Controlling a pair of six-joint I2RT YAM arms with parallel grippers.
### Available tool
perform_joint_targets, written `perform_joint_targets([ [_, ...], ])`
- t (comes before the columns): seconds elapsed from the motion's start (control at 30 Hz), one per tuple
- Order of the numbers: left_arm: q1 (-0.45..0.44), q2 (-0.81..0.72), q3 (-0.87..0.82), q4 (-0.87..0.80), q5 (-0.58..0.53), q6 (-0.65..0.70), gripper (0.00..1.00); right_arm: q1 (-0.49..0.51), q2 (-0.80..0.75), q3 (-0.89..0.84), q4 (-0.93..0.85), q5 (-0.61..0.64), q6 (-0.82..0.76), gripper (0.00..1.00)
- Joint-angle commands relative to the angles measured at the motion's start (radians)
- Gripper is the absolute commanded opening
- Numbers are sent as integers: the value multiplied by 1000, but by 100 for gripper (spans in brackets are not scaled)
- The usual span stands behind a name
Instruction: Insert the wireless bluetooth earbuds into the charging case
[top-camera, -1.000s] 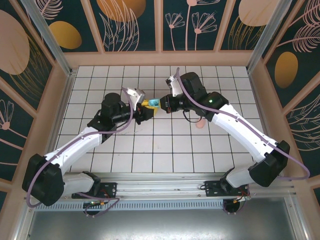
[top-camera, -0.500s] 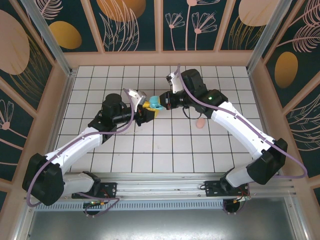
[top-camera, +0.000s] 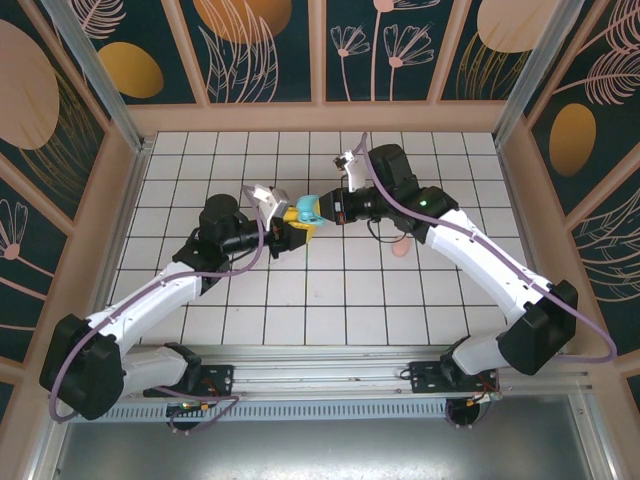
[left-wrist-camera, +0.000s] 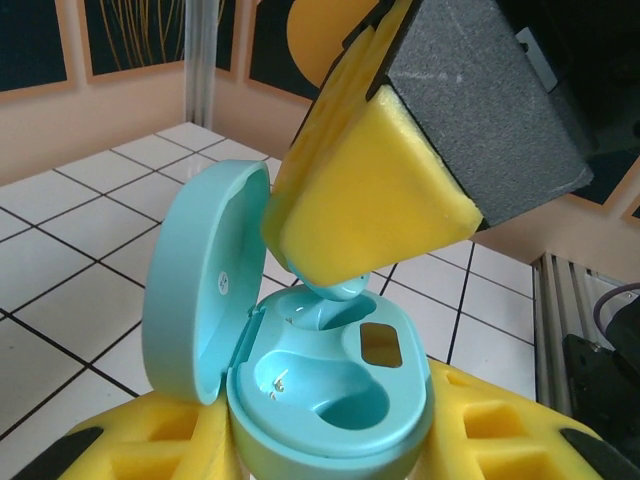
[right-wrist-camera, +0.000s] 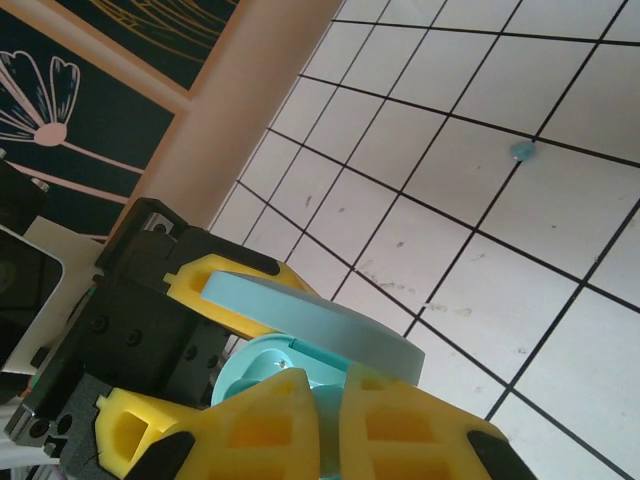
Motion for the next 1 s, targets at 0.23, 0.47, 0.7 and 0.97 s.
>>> perform_joint_targets([
  [0.23, -3, -21, 1, 95, 64, 64, 0, 8, -28, -42, 90, -64, 44, 0],
  [0.47, -5, -22, 6, 103, 41, 65, 0, 27, -25, -50, 52, -1, 18, 0],
  [0.7, -4, -26, 4, 107, 40, 55, 0, 33, -25, -52, -9, 79, -14, 5],
  [0.97, -5, -33, 0, 109, 40, 49, 0, 39, -15, -22, -43, 103, -32, 18],
])
